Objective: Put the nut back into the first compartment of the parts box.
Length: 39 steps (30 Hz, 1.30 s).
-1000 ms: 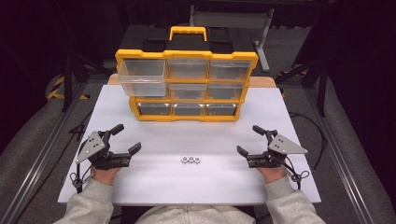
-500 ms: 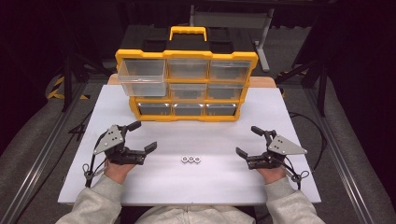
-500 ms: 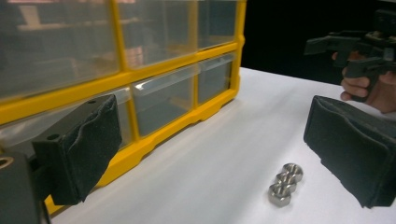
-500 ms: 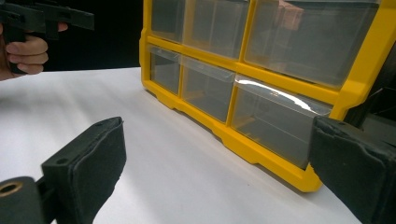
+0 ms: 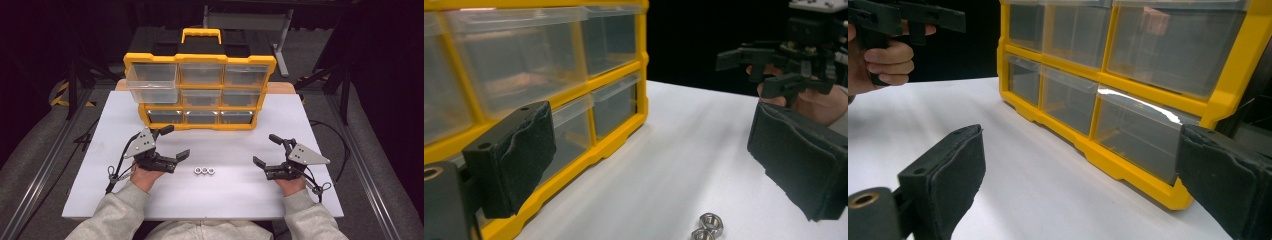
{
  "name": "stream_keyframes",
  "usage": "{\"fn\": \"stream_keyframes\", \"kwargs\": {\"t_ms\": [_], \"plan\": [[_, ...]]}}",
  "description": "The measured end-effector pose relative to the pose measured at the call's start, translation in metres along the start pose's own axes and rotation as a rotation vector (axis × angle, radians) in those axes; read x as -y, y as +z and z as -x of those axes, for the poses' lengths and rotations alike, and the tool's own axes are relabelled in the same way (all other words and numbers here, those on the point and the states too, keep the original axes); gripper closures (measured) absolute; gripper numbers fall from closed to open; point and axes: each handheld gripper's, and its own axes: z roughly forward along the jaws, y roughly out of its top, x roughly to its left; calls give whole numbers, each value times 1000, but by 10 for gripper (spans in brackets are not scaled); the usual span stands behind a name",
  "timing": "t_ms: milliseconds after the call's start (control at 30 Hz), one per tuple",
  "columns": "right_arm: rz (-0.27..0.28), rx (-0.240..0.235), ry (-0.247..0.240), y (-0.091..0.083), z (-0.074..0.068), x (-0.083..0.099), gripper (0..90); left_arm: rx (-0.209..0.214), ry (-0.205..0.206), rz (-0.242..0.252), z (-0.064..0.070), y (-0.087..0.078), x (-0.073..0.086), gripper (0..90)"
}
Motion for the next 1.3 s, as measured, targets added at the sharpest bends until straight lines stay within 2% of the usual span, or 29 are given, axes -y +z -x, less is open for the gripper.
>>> {"fn": "stream_keyframes", "kwargs": {"t_ms": [100, 200, 267, 333, 400, 433, 500, 667, 733, 800, 833, 900, 1100, 1300], "plan": [[-16, 5, 9, 2, -1, -1, 47, 13, 63, -56, 5, 7, -6, 76], [-56, -4, -4, 4, -5, -4, 49, 35, 60, -74, 5, 9, -12, 89], [-63, -10, -14, 5, -6, -5, 54, 44, 64, -100, 5, 11, -18, 93], [-65, -8, -23, 4, -7, -6, 54, 72, 109, -210, 9, 16, -28, 130], [-65, -10, -21, 2, -6, -7, 54, 89, 141, -276, 12, 20, -36, 141], [-65, -10, -21, 2, -6, -7, 54, 89, 141, -276, 12, 20, -36, 138], [-74, -18, -13, 2, -4, -7, 54, 92, 160, -371, 13, 25, -45, 127], [-75, -22, 15, 1, -2, -6, 54, 88, 196, -461, 15, 28, -59, 158], [-76, -25, 17, 1, -2, -6, 54, 93, 205, -504, 15, 31, -65, 164], [-74, -27, 19, 1, -1, -6, 54, 105, 207, -572, 15, 35, -71, 161], [-76, -35, 27, 1, -1, -6, 54, 105, 207, -572, 15, 35, -71, 158], [-77, -35, 32, 2, -1, -5, 54, 111, 218, -614, 15, 39, -75, 157], [-79, -39, 40, 2, 0, -5, 55, 122, 209, -746, 12, 52, -81, 145], [-94, -53, 37, 3, 0, -4, 55, 159, 205, -850, 15, 63, -87, 143]]}}
